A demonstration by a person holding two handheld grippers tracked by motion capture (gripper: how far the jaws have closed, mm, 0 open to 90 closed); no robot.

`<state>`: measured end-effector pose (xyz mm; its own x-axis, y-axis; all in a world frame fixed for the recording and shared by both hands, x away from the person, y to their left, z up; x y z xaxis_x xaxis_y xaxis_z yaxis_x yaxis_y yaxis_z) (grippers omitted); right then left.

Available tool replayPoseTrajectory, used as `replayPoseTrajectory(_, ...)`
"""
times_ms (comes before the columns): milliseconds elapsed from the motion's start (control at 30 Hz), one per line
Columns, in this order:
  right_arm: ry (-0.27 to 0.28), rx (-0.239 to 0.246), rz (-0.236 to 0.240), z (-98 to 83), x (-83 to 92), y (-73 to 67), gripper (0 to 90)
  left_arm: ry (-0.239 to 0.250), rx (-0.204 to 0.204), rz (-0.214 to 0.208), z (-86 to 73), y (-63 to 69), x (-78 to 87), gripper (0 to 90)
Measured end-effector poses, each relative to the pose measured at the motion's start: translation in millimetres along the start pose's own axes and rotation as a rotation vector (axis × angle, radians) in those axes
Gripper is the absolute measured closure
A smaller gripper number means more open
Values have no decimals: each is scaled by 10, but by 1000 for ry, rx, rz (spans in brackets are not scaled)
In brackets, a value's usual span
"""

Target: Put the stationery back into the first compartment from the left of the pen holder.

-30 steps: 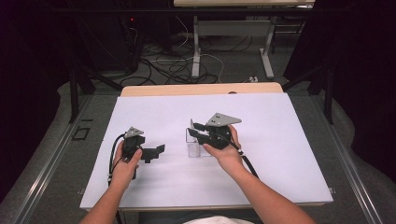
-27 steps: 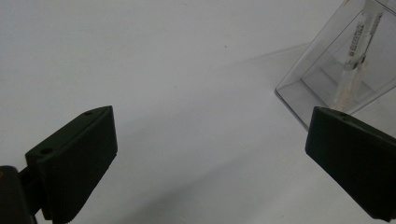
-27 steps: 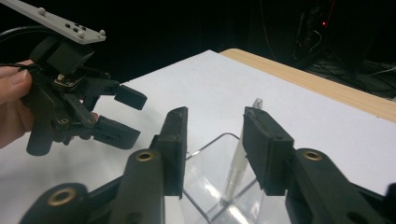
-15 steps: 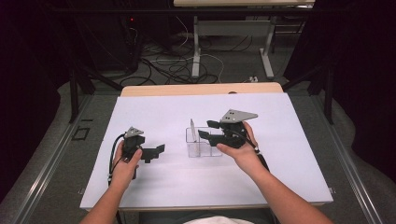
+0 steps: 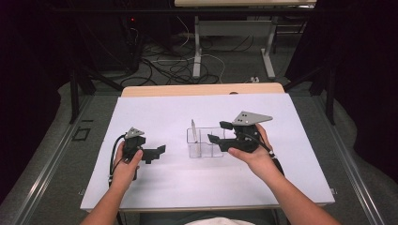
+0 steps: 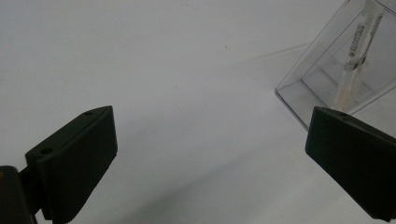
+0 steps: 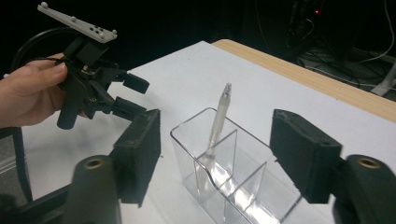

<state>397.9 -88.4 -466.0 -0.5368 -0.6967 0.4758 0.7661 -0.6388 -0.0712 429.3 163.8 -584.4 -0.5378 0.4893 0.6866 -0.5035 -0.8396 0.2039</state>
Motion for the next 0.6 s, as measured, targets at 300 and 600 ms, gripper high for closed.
replayPoseTrajectory(300,-35,-64,-117,-322,132,383,147,1,0,1,-1,3,4,24)
replayPoseTrajectory(600,-89,-156,-237,-756,309,936,0,3,12,4,-4,-5,1,24)
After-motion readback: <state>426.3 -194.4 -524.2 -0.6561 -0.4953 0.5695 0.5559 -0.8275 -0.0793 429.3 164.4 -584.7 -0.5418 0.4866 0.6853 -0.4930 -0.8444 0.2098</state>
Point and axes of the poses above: each handheld gripper's, and its own axes: x roughly backward along the jaws, z roughly out of its top, y roughly to its right, the point moved 9 cm from there along -x, roughly forward along the jaws, and after that the axes turned 6 degrees about -y, right-handed, at the moved point
